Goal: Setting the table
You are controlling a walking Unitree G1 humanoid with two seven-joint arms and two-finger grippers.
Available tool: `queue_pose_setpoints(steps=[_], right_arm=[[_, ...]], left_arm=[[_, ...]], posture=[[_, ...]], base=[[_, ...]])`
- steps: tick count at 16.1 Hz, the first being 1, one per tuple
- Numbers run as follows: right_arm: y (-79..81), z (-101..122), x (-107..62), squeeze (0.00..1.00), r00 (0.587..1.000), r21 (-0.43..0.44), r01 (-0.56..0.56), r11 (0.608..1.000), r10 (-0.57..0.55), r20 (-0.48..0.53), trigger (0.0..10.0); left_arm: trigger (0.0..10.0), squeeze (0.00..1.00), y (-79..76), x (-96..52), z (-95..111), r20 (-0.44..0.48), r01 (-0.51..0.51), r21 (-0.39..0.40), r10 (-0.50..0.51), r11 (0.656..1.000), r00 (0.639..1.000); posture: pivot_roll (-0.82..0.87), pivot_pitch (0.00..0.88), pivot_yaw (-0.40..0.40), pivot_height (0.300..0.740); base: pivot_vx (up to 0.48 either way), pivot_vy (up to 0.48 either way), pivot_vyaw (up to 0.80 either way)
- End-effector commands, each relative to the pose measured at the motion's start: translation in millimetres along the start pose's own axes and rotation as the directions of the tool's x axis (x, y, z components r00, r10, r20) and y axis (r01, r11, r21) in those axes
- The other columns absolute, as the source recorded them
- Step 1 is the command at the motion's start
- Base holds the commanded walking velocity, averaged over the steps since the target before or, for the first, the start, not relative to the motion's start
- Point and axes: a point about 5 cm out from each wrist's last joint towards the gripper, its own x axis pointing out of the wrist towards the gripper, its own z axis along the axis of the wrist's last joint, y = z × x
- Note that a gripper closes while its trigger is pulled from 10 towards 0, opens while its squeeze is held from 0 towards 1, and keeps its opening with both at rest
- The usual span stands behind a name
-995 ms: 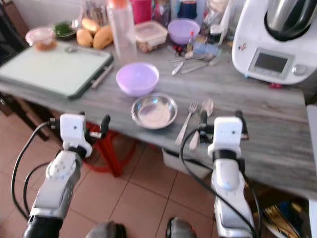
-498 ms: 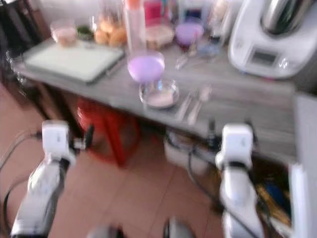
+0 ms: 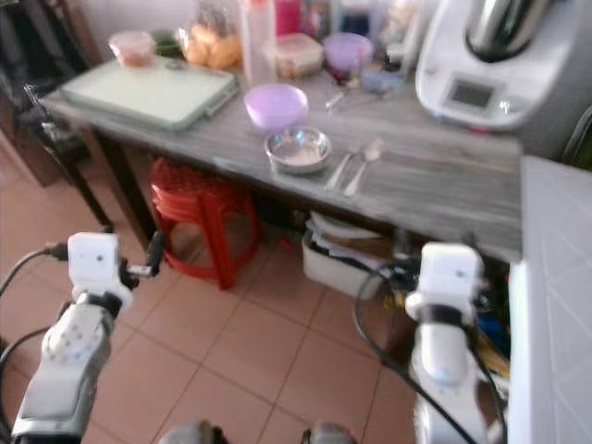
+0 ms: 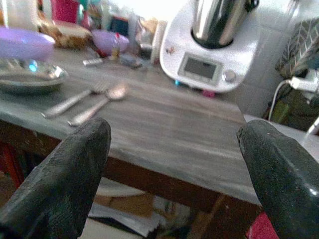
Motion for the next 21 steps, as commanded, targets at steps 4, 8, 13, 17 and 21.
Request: queue_pose_setpoints(steps=[4, 8, 13, 17, 21], right_arm=[[1.4, 1, 7.8, 0.00, 1.000, 0.003, 0.003, 1.000, -0.004, 0.006, 10.0], [3.6, -1, -9.9, 0.00, 0.999, 0.023, -0.052, 0.998, 0.052, -0.009, 10.0], [-0.3, -8, -17.1, 0.00, 0.996, 0.020, -0.071, 0.997, 0.072, -0.050, 10.0], [-0.8, -7, -16.4, 0.00, 0.996, 0.029, -0.063, 0.998, 0.064, -0.062, 10.0], [-3.4, -7, -17.1, 0.00, 0.995, 0.016, -0.069, 0.997, 0.070, -0.065, 10.0]], left_arm=[[10.0, 0.00, 2.9, 5.2, 4, 0.023, -0.005, 0.018, 0.005, 1.000, 1.000], [10.0, 0.00, 18.4, -27.0, -18, -0.053, -0.161, 0.074, 0.165, 0.984, 0.985], [10.0, 0.00, 27.3, -40.5, -25, -0.102, -0.141, 0.017, 0.142, 0.990, 0.984], [10.0, 0.00, 17.6, -34.6, -17, -0.080, -0.107, 0.002, 0.106, 0.994, 0.991], [10.0, 0.00, 8.6, -27.5, -8, -0.054, -0.017, -0.029, 0.015, 0.999, 0.998]], posture=[[-0.05, 0.000, 0.016, 0.740], [-0.05, 0.000, 0.012, 0.740], [-0.04, 0.000, -0.005, 0.740], [-0.05, 0.000, 0.005, 0.740], [-0.06, 0.000, 0.007, 0.740]], base=[[-0.223, 0.000, 0.00], [0.000, 0.000, 0.00], [0.000, 0.000, 0.00], [0.000, 0.000, -0.35], [0.000, 0.000, -0.80]])
